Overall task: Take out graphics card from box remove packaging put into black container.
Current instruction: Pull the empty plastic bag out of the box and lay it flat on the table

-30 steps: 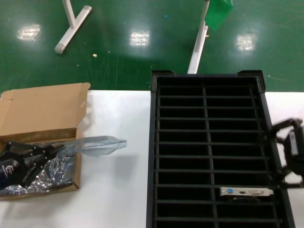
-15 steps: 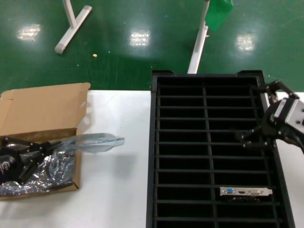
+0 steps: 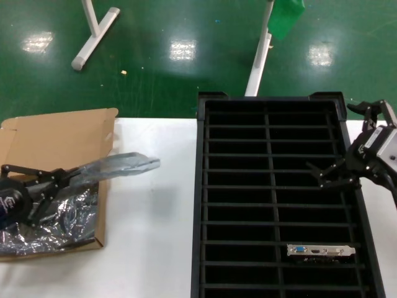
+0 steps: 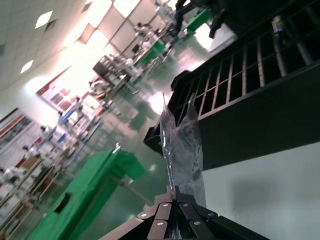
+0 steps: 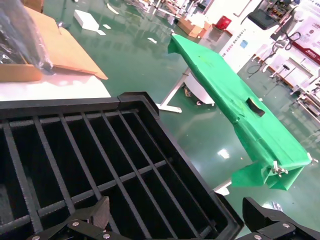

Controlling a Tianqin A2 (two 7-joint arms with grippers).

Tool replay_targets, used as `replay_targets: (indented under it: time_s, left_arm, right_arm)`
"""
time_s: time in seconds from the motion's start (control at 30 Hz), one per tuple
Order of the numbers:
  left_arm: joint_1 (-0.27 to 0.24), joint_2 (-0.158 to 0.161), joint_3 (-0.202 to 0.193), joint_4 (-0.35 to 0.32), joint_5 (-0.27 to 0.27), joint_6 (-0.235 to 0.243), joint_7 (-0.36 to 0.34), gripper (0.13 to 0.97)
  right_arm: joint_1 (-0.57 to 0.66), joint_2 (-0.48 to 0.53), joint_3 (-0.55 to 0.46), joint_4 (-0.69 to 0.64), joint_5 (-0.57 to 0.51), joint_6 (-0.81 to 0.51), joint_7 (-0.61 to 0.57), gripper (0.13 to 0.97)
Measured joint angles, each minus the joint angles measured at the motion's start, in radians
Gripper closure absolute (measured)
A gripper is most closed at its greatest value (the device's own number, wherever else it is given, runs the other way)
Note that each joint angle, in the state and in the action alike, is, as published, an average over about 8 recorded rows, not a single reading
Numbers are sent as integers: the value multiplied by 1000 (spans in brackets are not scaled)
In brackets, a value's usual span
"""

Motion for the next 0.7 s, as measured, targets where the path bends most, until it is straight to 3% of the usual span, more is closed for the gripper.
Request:
replay_targets:
  time_s: [0.27, 0.53, 0.7]
  left_arm:
    - [90, 34, -38, -115, -27, -97, -82, 953]
    - [97, 38, -41, -124, -29, -105, -89, 943]
    - [97, 38, -41, -124, -29, -105, -89, 895]
  right_arm:
    - [1, -5, 6, 3, 2, -12, -8, 153]
    - [0, -5, 7, 3, 2, -13, -9, 129]
    - [0, -5, 7, 3, 2, -13, -9, 129]
